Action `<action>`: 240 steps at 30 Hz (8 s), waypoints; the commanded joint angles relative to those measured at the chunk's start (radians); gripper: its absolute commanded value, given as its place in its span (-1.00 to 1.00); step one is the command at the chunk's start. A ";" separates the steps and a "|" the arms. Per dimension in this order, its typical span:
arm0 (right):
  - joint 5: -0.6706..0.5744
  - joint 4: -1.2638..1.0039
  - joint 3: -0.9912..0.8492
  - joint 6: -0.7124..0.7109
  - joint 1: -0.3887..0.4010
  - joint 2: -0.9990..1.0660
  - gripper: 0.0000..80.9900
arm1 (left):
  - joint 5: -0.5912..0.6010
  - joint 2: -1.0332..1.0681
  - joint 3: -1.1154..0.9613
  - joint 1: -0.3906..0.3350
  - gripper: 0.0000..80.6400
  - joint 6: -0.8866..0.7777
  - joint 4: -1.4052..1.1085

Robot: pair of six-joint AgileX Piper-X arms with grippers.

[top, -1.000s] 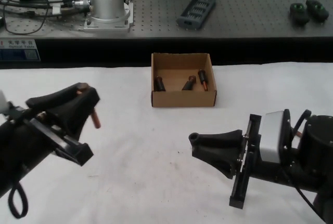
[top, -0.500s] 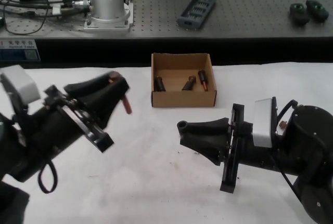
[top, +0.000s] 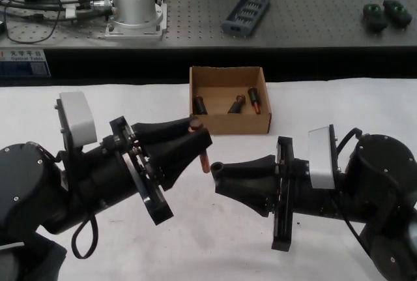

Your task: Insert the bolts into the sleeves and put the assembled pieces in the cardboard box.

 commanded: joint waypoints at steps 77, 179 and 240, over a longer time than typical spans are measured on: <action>-0.122 -0.030 -0.009 0.041 -0.005 0.005 -0.83 | 0.084 -0.002 -0.008 -0.047 -0.98 0.106 0.143; 0.504 0.556 0.007 0.264 -0.055 -0.467 -0.83 | -0.502 -0.028 0.138 0.019 -0.51 0.289 0.066; 0.731 1.660 -1.301 0.141 -0.140 0.399 -0.70 | -0.397 -0.028 -0.025 0.019 -0.51 0.188 0.608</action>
